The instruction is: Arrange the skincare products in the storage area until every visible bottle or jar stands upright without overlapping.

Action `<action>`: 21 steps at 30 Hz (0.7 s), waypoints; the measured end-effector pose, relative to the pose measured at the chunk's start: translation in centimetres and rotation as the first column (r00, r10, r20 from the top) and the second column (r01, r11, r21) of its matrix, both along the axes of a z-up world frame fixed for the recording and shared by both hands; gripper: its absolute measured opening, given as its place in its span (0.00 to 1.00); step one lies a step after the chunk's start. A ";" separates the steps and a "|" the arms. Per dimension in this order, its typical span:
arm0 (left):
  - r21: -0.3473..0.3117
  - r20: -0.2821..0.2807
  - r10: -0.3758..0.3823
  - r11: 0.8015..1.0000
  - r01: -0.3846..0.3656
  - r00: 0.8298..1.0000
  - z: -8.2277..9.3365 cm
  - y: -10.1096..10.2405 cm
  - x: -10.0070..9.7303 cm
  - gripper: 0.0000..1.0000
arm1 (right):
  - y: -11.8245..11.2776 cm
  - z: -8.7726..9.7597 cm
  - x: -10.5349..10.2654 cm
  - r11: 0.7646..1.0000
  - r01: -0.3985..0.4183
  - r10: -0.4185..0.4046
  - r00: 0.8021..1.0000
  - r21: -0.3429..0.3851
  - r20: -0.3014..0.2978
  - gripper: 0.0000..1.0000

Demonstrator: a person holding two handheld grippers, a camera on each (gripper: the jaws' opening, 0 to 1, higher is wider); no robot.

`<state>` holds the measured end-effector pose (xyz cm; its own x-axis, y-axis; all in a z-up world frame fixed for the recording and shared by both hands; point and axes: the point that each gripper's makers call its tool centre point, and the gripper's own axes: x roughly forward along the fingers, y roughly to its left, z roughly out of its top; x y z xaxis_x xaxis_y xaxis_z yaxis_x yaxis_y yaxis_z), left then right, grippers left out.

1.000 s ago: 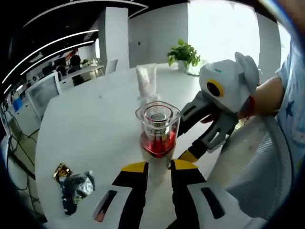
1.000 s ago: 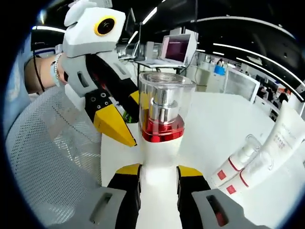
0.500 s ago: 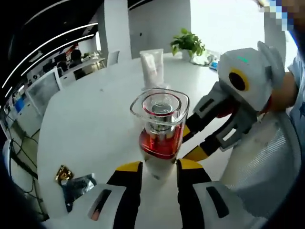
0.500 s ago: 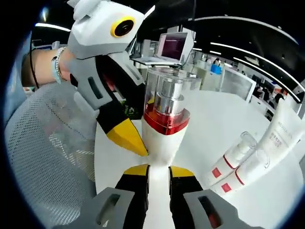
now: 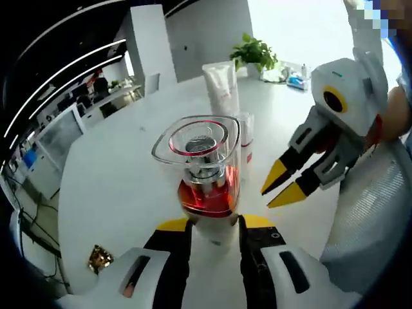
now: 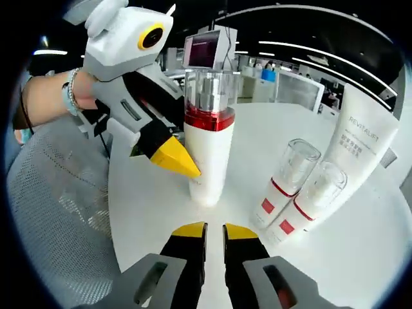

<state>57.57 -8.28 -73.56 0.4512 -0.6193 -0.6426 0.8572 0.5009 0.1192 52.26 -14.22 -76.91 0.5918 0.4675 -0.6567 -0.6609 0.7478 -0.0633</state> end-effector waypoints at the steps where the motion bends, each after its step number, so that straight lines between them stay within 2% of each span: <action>1: -0.002 0.001 0.004 1.000 -0.004 1.000 -0.1 0.1 0.2 0.34 | -0.1 -0.1 0.0 1.000 0.004 -0.004 1.000 -0.001 -0.002 0.02; 8: -0.003 -0.025 0.055 0.998 -0.055 0.998 -0.8 1.3 0.7 0.32 | -0.6 0.0 0.2 1.000 0.029 -0.029 1.000 -0.004 -0.001 0.01; 13: -0.037 -0.090 0.124 0.991 -0.128 0.988 -1.3 2.0 0.4 0.25 | -0.8 -0.2 0.1 0.999 0.033 -0.033 0.999 -0.011 -0.011 0.02; 16: -0.017 -0.071 0.112 0.993 -0.113 0.991 -1.6 2.0 0.4 0.23 | -1.1 -0.7 -0.1 0.999 0.041 -0.042 0.998 -0.027 -0.042 0.04; 21: 0.008 -0.034 0.087 0.996 -0.087 0.996 -1.4 1.6 1.3 0.22 | -1.0 -0.7 -0.1 0.999 0.029 -0.030 0.999 -0.034 -0.036 0.04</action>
